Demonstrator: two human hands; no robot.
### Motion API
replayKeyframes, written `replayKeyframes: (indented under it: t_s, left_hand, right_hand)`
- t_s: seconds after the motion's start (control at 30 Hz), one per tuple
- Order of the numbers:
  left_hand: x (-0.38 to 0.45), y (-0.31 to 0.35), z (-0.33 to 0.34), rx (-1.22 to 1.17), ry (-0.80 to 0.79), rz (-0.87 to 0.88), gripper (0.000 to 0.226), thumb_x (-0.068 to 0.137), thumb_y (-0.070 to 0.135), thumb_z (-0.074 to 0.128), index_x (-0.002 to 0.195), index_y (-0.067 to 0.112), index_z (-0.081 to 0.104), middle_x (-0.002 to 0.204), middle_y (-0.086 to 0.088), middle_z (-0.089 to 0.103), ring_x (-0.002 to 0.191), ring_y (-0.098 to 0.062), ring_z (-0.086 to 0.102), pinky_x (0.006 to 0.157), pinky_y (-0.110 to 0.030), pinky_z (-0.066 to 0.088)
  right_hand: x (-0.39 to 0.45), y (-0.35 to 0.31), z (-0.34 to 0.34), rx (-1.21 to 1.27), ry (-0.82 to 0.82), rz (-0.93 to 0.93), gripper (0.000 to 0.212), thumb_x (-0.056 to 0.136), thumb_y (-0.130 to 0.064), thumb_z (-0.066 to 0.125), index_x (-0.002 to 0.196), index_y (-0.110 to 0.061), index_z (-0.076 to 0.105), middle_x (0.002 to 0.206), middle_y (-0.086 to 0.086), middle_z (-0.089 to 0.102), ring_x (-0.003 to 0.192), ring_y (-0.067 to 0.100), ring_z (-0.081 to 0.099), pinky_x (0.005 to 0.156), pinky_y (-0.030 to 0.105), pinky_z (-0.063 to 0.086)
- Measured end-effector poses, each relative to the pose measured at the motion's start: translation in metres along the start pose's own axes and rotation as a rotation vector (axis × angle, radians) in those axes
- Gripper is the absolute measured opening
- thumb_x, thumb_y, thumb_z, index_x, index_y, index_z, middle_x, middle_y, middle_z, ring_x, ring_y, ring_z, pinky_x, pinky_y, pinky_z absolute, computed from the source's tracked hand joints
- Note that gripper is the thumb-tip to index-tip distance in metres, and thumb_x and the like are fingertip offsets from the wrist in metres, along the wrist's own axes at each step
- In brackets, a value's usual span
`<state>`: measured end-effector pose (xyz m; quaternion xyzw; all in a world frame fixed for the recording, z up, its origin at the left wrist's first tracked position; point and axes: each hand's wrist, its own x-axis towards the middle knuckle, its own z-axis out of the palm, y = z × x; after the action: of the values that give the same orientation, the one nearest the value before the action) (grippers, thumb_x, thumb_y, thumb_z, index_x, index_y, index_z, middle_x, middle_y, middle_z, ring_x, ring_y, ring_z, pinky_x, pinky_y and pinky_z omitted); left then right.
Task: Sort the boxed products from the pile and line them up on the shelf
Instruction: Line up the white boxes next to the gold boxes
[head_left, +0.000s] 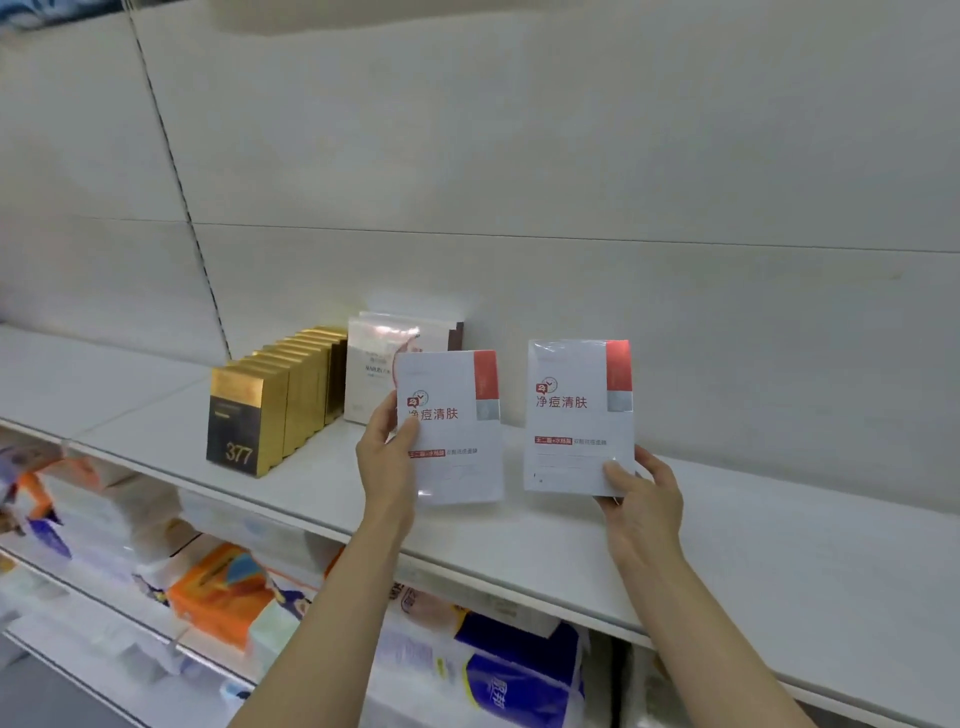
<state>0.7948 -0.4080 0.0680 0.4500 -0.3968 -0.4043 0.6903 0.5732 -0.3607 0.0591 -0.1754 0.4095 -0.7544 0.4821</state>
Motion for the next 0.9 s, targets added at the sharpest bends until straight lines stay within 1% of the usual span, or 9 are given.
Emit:
replayKeyframes:
  t_s: [0.17, 0.27, 0.37, 0.4, 0.53, 0.67, 0.77, 0.83, 0.9]
  left_hand:
    - [0.041, 0.004, -0.035, -0.058, -0.007, -0.005, 0.041, 0.097, 0.009, 0.055, 0.134, 0.026, 0.057, 0.118, 0.002, 0.069, 0.099, -0.022, 0.07, 0.069, -0.035, 0.061]
    - [0.061, 0.011, -0.058, -0.064, -0.014, 0.003, 0.04, 0.097, 0.012, 0.055, 0.135, 0.025, 0.056, 0.119, 0.001, 0.069, 0.099, -0.02, 0.07, 0.066, -0.03, 0.06]
    - [0.074, 0.014, -0.073, -0.049, -0.033, -0.006, 0.04, 0.097, 0.013, 0.056, 0.134, 0.028, 0.056, 0.118, 0.004, 0.069, 0.097, -0.019, 0.071, 0.067, -0.031, 0.06]
    - [0.077, 0.013, -0.076, -0.046, -0.041, -0.009, 0.04, 0.097, 0.014, 0.057, 0.134, 0.029, 0.056, 0.117, 0.005, 0.069, 0.097, -0.019, 0.071, 0.066, -0.03, 0.06]
    - [0.086, 0.009, -0.082, -0.044, -0.075, -0.011, 0.038, 0.097, 0.015, 0.057, 0.133, 0.029, 0.057, 0.116, 0.005, 0.07, 0.095, -0.019, 0.072, 0.062, -0.028, 0.06]
    - [0.091, 0.001, -0.082, -0.044, -0.125, -0.019, 0.039, 0.097, 0.015, 0.057, 0.134, 0.029, 0.056, 0.113, 0.008, 0.071, 0.094, -0.018, 0.072, 0.064, -0.031, 0.06]
    - [0.094, -0.004, -0.075, -0.047, -0.182, -0.018, 0.04, 0.097, 0.014, 0.057, 0.134, 0.029, 0.054, 0.112, 0.009, 0.071, 0.094, -0.018, 0.072, 0.064, -0.032, 0.06]
    - [0.093, -0.005, -0.066, -0.045, -0.226, 0.0, 0.039, 0.097, 0.014, 0.056, 0.133, 0.029, 0.055, 0.112, 0.008, 0.071, 0.093, -0.018, 0.072, 0.064, -0.03, 0.06]
    - [0.092, -0.008, -0.055, -0.036, -0.254, 0.019, 0.037, 0.098, 0.015, 0.055, 0.132, 0.029, 0.057, 0.113, 0.006, 0.071, 0.094, -0.02, 0.072, 0.065, -0.03, 0.059]
  right_hand:
    - [0.024, 0.039, 0.047, -0.015, 0.099, -0.034, 0.037, 0.086, 0.013, 0.055, 0.113, -0.011, 0.054, 0.096, 0.006, 0.063, 0.08, 0.02, 0.064, 0.07, 0.034, 0.055]
    - [0.04, 0.059, 0.069, -0.034, 0.136, -0.058, 0.038, 0.084, 0.011, 0.058, 0.116, -0.01, 0.055, 0.093, 0.003, 0.063, 0.078, 0.017, 0.064, 0.074, 0.033, 0.055]
    - [0.058, 0.07, 0.084, -0.159, 0.156, -0.141, 0.035, 0.084, 0.009, 0.058, 0.113, -0.01, 0.052, 0.093, 0.002, 0.061, 0.077, 0.012, 0.06, 0.061, 0.014, 0.051]
    - [0.064, 0.074, 0.088, -0.235, 0.163, -0.173, 0.034, 0.083, 0.007, 0.059, 0.111, -0.011, 0.051, 0.095, 0.004, 0.061, 0.078, 0.013, 0.06, 0.059, 0.013, 0.049]
    - [0.082, 0.088, 0.093, -0.729, 0.261, -0.253, 0.026, 0.082, -0.014, 0.067, 0.105, -0.015, 0.053, 0.092, -0.002, 0.063, 0.089, 0.023, 0.064, 0.08, 0.032, 0.049]
    - [0.089, 0.094, 0.096, -1.116, 0.285, -0.304, 0.019, 0.09, -0.021, 0.061, 0.099, -0.015, 0.046, 0.085, -0.001, 0.062, 0.077, 0.024, 0.057, 0.09, 0.037, 0.038]
    - [0.094, 0.094, 0.095, -1.195, 0.284, -0.321, 0.02, 0.091, -0.022, 0.06, 0.095, -0.016, 0.042, 0.082, -0.003, 0.056, 0.074, 0.023, 0.052, 0.088, 0.037, 0.036]
    - [0.096, 0.091, 0.093, -1.16, 0.248, -0.3, 0.022, 0.089, -0.024, 0.064, 0.097, -0.015, 0.047, 0.086, -0.002, 0.06, 0.083, 0.025, 0.06, 0.089, 0.04, 0.043]
    - [0.093, 0.087, 0.091, -1.07, 0.231, -0.326, 0.029, 0.087, -0.025, 0.068, 0.109, -0.012, 0.055, 0.1, 0.003, 0.066, 0.098, 0.026, 0.063, 0.089, 0.04, 0.047]
